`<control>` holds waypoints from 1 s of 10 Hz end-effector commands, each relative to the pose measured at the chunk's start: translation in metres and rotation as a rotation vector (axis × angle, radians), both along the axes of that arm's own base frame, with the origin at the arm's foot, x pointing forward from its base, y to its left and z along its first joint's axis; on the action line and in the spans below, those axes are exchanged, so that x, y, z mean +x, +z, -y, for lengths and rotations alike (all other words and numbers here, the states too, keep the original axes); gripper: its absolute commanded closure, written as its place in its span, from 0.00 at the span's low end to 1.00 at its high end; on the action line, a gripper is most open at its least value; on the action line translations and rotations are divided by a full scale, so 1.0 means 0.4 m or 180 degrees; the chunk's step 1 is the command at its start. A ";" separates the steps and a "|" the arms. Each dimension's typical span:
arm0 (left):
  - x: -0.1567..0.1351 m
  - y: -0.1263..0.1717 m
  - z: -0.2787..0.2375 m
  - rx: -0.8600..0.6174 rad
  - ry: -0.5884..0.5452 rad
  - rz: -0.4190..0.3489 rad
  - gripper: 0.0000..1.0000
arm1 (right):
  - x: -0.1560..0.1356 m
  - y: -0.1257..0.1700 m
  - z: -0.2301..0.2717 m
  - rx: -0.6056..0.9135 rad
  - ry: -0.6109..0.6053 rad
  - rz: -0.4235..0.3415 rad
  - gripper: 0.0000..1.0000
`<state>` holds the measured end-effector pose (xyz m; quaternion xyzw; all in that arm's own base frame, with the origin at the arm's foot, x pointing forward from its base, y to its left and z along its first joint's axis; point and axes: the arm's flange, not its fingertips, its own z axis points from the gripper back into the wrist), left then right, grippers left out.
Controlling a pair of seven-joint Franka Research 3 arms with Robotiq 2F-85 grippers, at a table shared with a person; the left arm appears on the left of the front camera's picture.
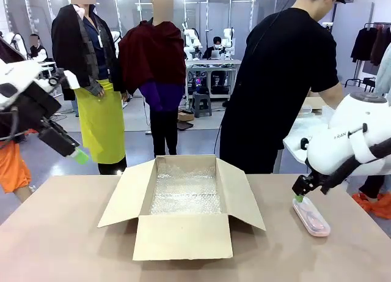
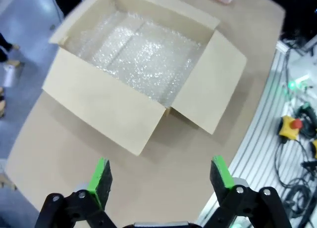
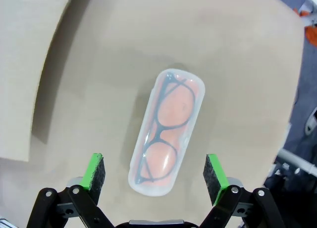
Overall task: Pack the glasses set securely to prepare it for shipping.
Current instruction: Place the Glasses case inside the Package Box.
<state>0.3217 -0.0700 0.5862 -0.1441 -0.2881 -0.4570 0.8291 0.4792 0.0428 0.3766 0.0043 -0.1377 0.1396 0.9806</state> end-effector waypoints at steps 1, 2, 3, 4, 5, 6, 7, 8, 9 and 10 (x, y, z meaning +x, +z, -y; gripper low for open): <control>-0.019 0.009 -0.049 -0.0380 -0.0086 0.0075 0.00 | 0.041 -0.041 -0.003 0.0026 -0.0213 -0.0172 0.00; 0.000 0.000 0.000 0.0000 0.0000 0.0000 0.00 | 0.049 -0.063 0.006 0.0068 -0.0272 -0.0250 0.00; 0.000 0.000 0.000 0.0000 0.0000 0.0000 0.00 | 0.055 -0.081 0.013 0.0005 -0.0320 -0.0275 0.00; 0.000 0.000 0.000 0.0000 0.0000 0.0000 0.00 | 0.063 -0.093 0.021 0.0043 -0.0351 -0.0296 0.00; 0.000 0.000 0.000 0.0000 0.0000 0.0000 0.00 | 0.071 -0.110 0.024 0.0040 -0.0382 -0.0340 0.00; 0.000 0.000 0.000 0.0000 0.0000 0.0000 0.00 | 0.079 -0.131 0.026 0.0016 -0.0390 -0.0385 0.00; 0.000 0.000 0.000 0.0000 0.0000 0.0000 0.00 | 0.086 -0.143 0.027 0.0050 -0.0416 -0.0417 0.00; 0.000 0.000 0.000 0.0000 0.0000 0.0000 0.00 | 0.092 -0.147 0.029 0.0061 -0.0432 -0.0415 0.00; 0.000 0.000 0.000 0.0000 0.0000 0.0000 0.00 | 0.096 -0.147 0.031 0.0073 -0.0435 -0.0423 0.04; 0.000 0.000 0.000 0.0000 0.0000 0.0000 0.00 | 0.098 -0.148 0.031 0.0064 -0.0443 -0.0428 0.08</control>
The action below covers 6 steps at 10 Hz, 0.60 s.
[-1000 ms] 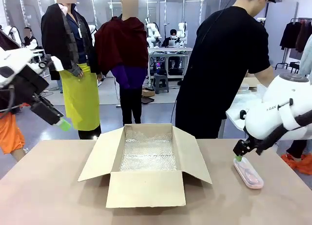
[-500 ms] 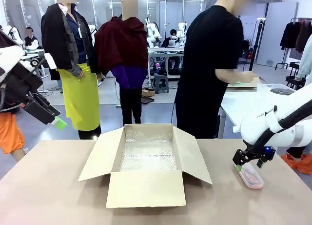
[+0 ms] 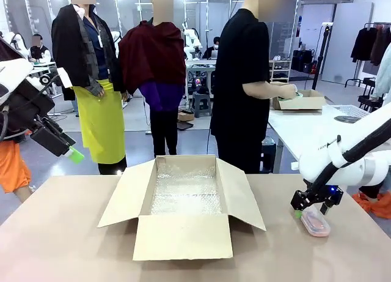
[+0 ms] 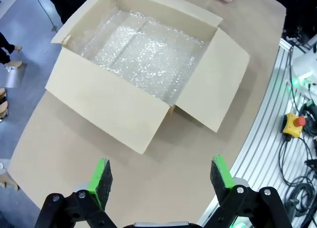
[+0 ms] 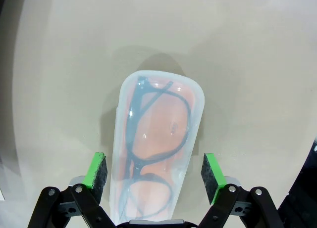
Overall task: Pack the glasses set securely to prepare it for shipping.
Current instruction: Place the Glasses case inside the Package Box.
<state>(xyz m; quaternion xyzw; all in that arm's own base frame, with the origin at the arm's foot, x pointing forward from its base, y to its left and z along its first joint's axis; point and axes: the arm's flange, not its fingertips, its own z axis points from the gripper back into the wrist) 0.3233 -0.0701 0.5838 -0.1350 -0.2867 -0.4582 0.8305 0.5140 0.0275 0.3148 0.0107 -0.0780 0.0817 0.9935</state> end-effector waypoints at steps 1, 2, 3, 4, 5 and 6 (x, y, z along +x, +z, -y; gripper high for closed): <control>-0.004 0.006 0.000 -0.0055 -0.0013 -0.0018 0.00 | 0.012 0.005 -0.007 0.0031 -0.0085 -0.0035 0.16; -0.004 0.006 0.000 -0.0055 -0.0013 -0.0018 0.00 | 0.011 0.004 -0.008 0.0038 -0.0070 -0.0057 0.27; -0.004 0.006 0.000 -0.0055 -0.0013 -0.0018 0.00 | 0.012 0.003 -0.009 0.0037 -0.0065 -0.0062 0.36; -0.004 0.006 0.000 -0.0055 -0.0013 -0.0018 0.00 | 0.012 0.005 -0.009 0.0036 -0.0063 -0.0070 0.46; -0.004 0.006 0.000 -0.0055 -0.0013 -0.0018 0.00 | 0.012 0.005 -0.009 0.0040 -0.0062 -0.0081 0.55; -0.004 0.006 0.000 -0.0055 -0.0013 -0.0018 0.00 | 0.012 0.005 -0.008 0.0043 -0.0065 -0.0086 0.65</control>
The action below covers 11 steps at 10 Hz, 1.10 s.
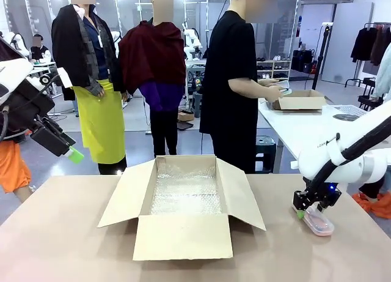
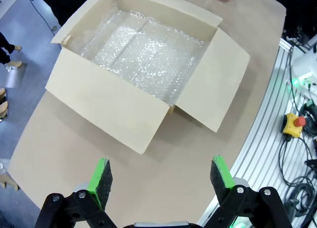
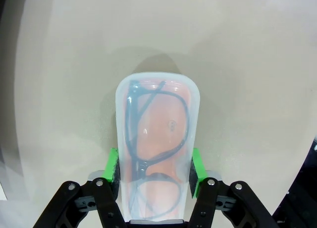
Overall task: Pack the glasses set securely to prepare it for shipping.
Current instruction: Place the Glasses case inside the Package Box.
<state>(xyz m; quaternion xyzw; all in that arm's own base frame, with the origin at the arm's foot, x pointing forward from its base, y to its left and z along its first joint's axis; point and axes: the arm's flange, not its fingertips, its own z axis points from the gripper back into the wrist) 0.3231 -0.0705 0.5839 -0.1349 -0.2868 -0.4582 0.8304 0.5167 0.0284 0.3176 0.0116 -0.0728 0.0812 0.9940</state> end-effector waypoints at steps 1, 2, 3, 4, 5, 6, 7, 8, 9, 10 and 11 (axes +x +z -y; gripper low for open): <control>-0.004 0.006 -0.001 -0.0055 -0.0013 -0.0018 0.00 | 0.004 0.004 -0.007 0.0048 -0.0080 -0.0046 0.74; -0.004 0.006 -0.001 -0.0055 -0.0013 -0.0018 0.00 | 0.004 0.021 -0.007 0.0062 -0.0124 -0.0035 0.84; -0.004 0.006 -0.001 -0.0055 -0.0013 -0.0018 0.00 | 0.001 0.055 -0.008 0.0049 -0.0121 -0.0029 0.84; -0.004 0.006 -0.001 -0.0055 -0.0013 -0.0018 0.00 | -0.005 0.106 -0.017 0.0043 -0.0080 0.0034 0.84; -0.004 0.006 -0.001 -0.0055 -0.0013 -0.0018 0.00 | -0.016 0.187 -0.034 0.0032 0.0011 0.0092 0.84; -0.004 0.006 -0.001 -0.0055 -0.0013 -0.0018 0.00 | -0.025 0.265 -0.052 0.0008 0.0091 0.0135 0.84; -0.004 0.006 -0.001 -0.0055 -0.0013 -0.0018 0.00 | -0.029 0.330 -0.065 -0.0003 0.0220 0.0213 0.84; -0.004 0.006 -0.001 -0.0055 -0.0013 -0.0018 0.00 | -0.032 0.373 -0.075 0.0004 0.0353 0.0253 0.84; -0.004 0.006 -0.001 -0.0055 -0.0013 -0.0018 0.00 | -0.029 0.403 -0.092 -0.0068 0.0414 0.0335 0.84; -0.004 0.006 -0.001 -0.0055 -0.0013 -0.0018 0.00 | -0.029 0.426 -0.111 -0.0140 0.0514 0.0360 0.84; -0.004 0.006 -0.001 -0.0055 -0.0013 -0.0018 0.00 | -0.029 0.456 -0.136 -0.0136 0.0720 0.0388 0.84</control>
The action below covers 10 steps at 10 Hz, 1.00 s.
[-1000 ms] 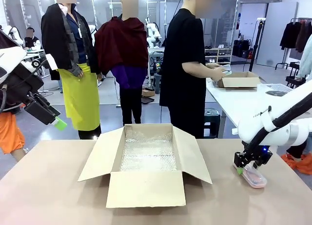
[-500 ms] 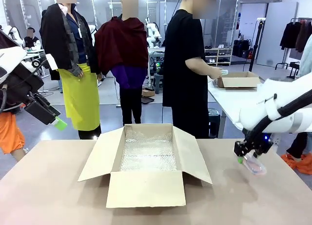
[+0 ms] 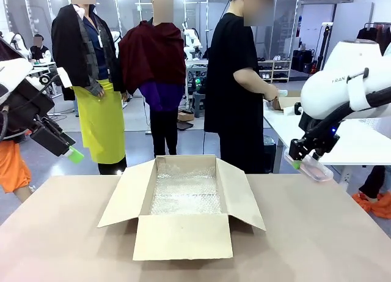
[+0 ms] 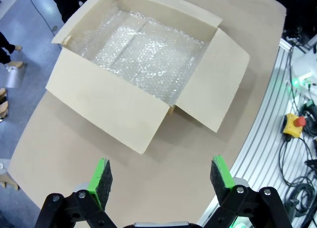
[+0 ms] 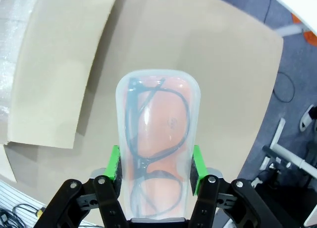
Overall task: Pack the glasses set securely to prepare it for shipping.
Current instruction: Place the Glasses case inside the Package Box.
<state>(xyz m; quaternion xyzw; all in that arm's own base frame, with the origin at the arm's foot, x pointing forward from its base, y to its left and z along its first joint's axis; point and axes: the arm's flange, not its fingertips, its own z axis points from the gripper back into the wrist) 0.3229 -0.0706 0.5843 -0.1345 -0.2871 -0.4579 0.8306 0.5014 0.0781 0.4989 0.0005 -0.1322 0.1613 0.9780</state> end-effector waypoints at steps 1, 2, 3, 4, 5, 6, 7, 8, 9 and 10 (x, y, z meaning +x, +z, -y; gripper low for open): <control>-0.003 0.005 -0.001 -0.0056 -0.0016 -0.0021 0.00 | 0.012 0.038 -0.048 -0.0234 0.0627 0.0030 0.84; -0.003 0.005 -0.001 -0.0056 -0.0016 -0.0021 0.00 | 0.014 0.078 -0.093 -0.0252 0.1592 0.0075 0.84; -0.003 0.005 -0.001 -0.0056 -0.0016 -0.0021 0.00 | 0.017 0.099 -0.126 -0.0303 0.2280 0.0159 0.84; -0.003 0.005 -0.001 -0.0056 -0.0016 -0.0021 0.00 | 0.027 0.110 -0.167 -0.0372 0.2553 0.0196 0.84; -0.003 0.005 -0.001 -0.0056 -0.0016 -0.0021 0.00 | 0.047 0.119 -0.255 -0.0367 0.2917 0.0247 0.84; -0.003 0.005 -0.001 -0.0056 -0.0016 -0.0021 0.00 | 0.069 0.111 -0.332 -0.0481 0.3181 0.0229 0.84; -0.003 0.005 -0.001 -0.0056 -0.0016 -0.0021 0.00 | 0.096 0.089 -0.418 -0.0508 0.3418 0.0222 0.84; -0.003 0.005 -0.001 -0.0056 -0.0016 -0.0021 0.00 | 0.117 0.054 -0.504 -0.0665 0.3623 0.0212 0.84; -0.003 0.005 -0.001 -0.0056 -0.0016 -0.0021 0.00 | 0.141 0.024 -0.566 -0.0843 0.3692 0.0273 0.84; -0.003 0.005 -0.001 -0.0056 -0.0016 -0.0021 0.00 | 0.168 -0.004 -0.626 -0.0898 0.3756 0.0372 0.84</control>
